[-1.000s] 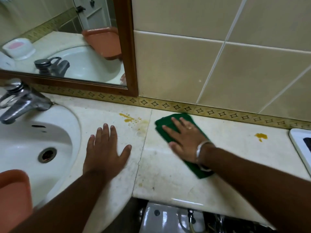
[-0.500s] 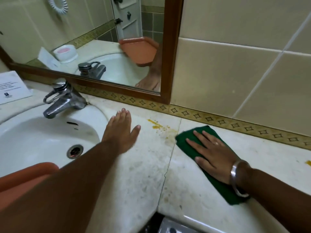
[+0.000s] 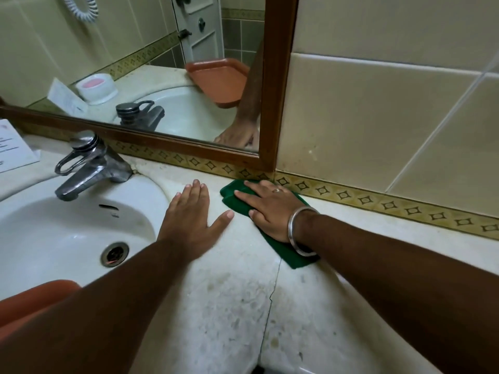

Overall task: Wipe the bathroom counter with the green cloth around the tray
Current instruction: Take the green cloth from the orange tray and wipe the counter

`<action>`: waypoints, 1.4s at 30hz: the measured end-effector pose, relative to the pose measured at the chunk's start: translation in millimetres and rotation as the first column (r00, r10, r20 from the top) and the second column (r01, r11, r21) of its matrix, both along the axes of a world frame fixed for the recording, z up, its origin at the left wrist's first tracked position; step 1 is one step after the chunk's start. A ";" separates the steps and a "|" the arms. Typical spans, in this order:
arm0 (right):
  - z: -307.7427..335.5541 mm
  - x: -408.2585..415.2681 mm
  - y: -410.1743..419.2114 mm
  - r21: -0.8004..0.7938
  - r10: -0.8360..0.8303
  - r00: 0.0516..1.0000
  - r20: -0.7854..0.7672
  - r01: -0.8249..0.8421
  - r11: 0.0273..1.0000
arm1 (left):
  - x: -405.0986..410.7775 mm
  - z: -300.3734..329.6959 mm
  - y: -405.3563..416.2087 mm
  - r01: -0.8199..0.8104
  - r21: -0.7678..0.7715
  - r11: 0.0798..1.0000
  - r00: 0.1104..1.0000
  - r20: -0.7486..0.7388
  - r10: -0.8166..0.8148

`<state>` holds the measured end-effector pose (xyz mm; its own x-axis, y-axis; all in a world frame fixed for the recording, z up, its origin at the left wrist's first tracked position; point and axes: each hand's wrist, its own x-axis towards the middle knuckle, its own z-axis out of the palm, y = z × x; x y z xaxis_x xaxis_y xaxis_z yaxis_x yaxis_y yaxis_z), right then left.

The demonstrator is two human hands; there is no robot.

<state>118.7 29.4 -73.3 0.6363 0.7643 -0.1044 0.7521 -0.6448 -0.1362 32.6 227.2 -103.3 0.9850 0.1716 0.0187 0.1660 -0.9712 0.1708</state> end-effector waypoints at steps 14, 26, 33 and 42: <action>6.4 -32.9 -112.9 -0.094 0.468 0.883 0.035 -0.463 0.881 | -0.4 1.9 0.8 0.013 0.022 1.000 1.000 0.000 -0.013; -6.0 -151.3 -68.8 -0.037 0.593 0.802 0.077 -0.592 0.805 | -2.9 9.5 -2.7 0.002 -0.024 1.000 1.000 -0.006 -0.002; 10.0 -18.2 -115.6 -0.227 0.198 0.980 0.024 -0.188 0.956 | -0.2 4.6 0.1 -0.007 -0.018 1.000 1.000 0.001 0.007; -4.6 -175.6 -19.4 -0.024 0.573 0.819 -0.018 -0.573 0.819 | -3.5 13.6 -0.6 0.024 0.002 1.000 0.998 -0.058 -0.024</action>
